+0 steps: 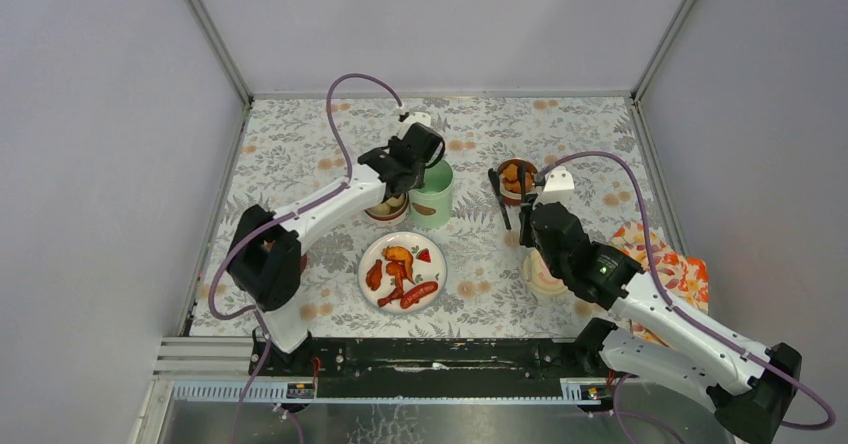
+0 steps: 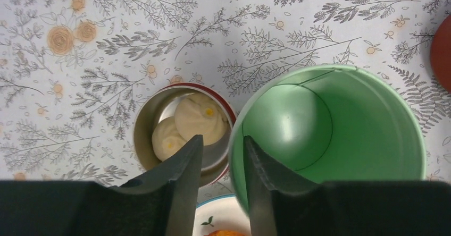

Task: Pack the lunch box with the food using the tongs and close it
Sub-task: Move the packing box to the center of the board, then adjust the clamp.

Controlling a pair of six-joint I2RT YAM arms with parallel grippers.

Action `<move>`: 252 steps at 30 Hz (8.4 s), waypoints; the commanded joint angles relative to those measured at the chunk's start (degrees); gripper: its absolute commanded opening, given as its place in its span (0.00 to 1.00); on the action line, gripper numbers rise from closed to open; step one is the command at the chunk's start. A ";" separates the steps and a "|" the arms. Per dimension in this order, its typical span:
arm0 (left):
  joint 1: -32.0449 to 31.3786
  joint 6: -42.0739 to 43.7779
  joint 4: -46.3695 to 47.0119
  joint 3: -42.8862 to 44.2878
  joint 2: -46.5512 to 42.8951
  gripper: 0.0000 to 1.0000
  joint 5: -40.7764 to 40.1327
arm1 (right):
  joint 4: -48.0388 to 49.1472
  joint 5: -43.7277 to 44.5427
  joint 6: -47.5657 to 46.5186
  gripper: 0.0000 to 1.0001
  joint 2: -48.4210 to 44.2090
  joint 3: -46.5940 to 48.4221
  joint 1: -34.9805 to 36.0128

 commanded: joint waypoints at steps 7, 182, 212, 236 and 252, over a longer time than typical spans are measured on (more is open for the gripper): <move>0.07 -8.04 5.45 -7.59 -14.65 0.67 4.93 | -1.42 -6.68 -1.65 0.00 0.90 5.79 -0.39; 27.12 -0.14 6.10 -31.58 -52.04 0.98 9.20 | -29.16 -38.82 -18.46 0.48 44.53 35.56 16.23; 25.98 -44.75 30.93 -61.05 -71.59 0.99 52.72 | -11.06 -34.35 -9.75 0.42 41.20 33.75 12.24; 5.73 -58.27 59.22 -68.87 -57.43 0.74 35.08 | -3.65 -38.12 -8.68 0.41 37.44 29.15 12.17; 3.81 -73.35 67.29 -74.55 -57.12 0.11 32.24 | 9.55 -35.36 -8.24 0.46 30.96 19.87 12.31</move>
